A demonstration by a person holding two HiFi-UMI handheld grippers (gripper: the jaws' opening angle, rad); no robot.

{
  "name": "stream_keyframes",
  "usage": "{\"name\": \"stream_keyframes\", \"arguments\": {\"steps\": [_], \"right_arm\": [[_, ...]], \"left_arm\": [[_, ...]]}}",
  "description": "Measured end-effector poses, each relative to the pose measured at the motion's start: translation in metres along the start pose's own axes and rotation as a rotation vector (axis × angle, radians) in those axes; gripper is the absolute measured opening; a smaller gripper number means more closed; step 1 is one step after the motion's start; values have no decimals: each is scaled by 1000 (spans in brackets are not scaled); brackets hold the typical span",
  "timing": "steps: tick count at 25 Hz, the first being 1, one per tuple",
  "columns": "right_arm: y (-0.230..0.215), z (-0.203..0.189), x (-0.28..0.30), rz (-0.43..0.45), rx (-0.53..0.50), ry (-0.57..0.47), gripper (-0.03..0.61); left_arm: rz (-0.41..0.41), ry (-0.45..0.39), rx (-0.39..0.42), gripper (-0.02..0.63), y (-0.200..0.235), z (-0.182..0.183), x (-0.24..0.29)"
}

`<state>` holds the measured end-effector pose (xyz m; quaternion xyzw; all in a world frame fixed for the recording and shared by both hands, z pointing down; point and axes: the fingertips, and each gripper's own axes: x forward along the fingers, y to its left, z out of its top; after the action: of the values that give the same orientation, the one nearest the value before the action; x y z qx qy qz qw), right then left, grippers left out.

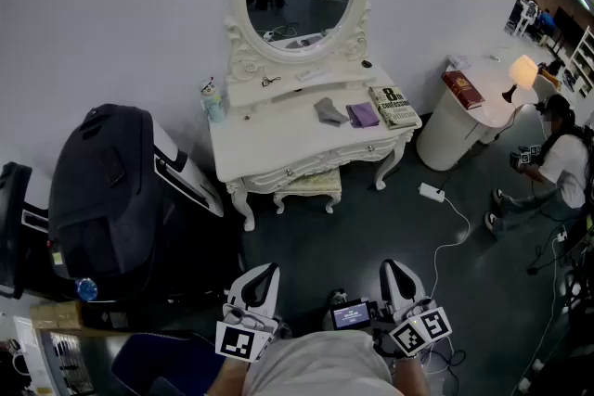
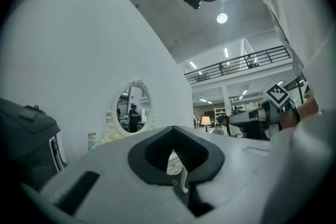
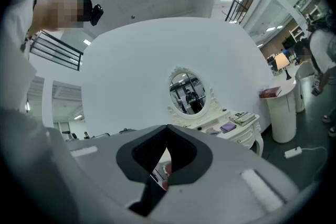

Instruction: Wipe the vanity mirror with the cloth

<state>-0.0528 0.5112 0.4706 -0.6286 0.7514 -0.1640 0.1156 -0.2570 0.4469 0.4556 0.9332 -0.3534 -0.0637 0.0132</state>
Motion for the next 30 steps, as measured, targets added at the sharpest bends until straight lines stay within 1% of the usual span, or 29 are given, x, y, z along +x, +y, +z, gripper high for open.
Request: {"name": "stream_keyframes", "arguments": {"steps": [3, 5, 6, 8, 10, 12, 14, 16, 17, 20, 24, 27, 30], "right_arm": [[32, -17, -7, -18, -48, 10, 8], [50, -26, -15, -17, -60, 17, 8], [57, -28, -20, -17, -65, 19, 8], [60, -28, -27, -16, -64, 17, 8], [55, -25, -26, 0, -49, 9, 8], [52, -20, -21, 30, -51, 11, 8], [48, -12, -21, 51, -85, 20, 8], [39, -3, -26, 58, -115, 19, 8], [31, 1, -29, 58, -119, 15, 8], [1, 11, -43, 48, -101, 10, 8], [-43, 23, -64, 36, -84, 1, 8], [-71, 30, -74, 37, -95, -3, 8], [-97, 35, -79, 43, -107, 11, 8]], "left_arm": [[23, 88, 12, 6, 27, -28, -48], [38, 153, -9, 6, 39, -45, -78], [47, 168, -25, 6, 40, -49, -89], [57, 160, -29, 6, 36, -48, -99], [63, 125, -3, 6, 30, -38, -95], [87, 99, 11, 6, 26, -31, -87], [123, 100, -11, 6, 18, -31, -79], [136, 108, -38, 6, 5, -34, -69], [130, 113, -35, 6, -4, -34, -61], [103, 115, 8, 6, -37, -32, -37], [89, 90, 4, 6, -72, -31, -9], [103, 99, 17, 6, -88, -36, 9], [135, 84, 10, 6, -98, -37, 25]]}}
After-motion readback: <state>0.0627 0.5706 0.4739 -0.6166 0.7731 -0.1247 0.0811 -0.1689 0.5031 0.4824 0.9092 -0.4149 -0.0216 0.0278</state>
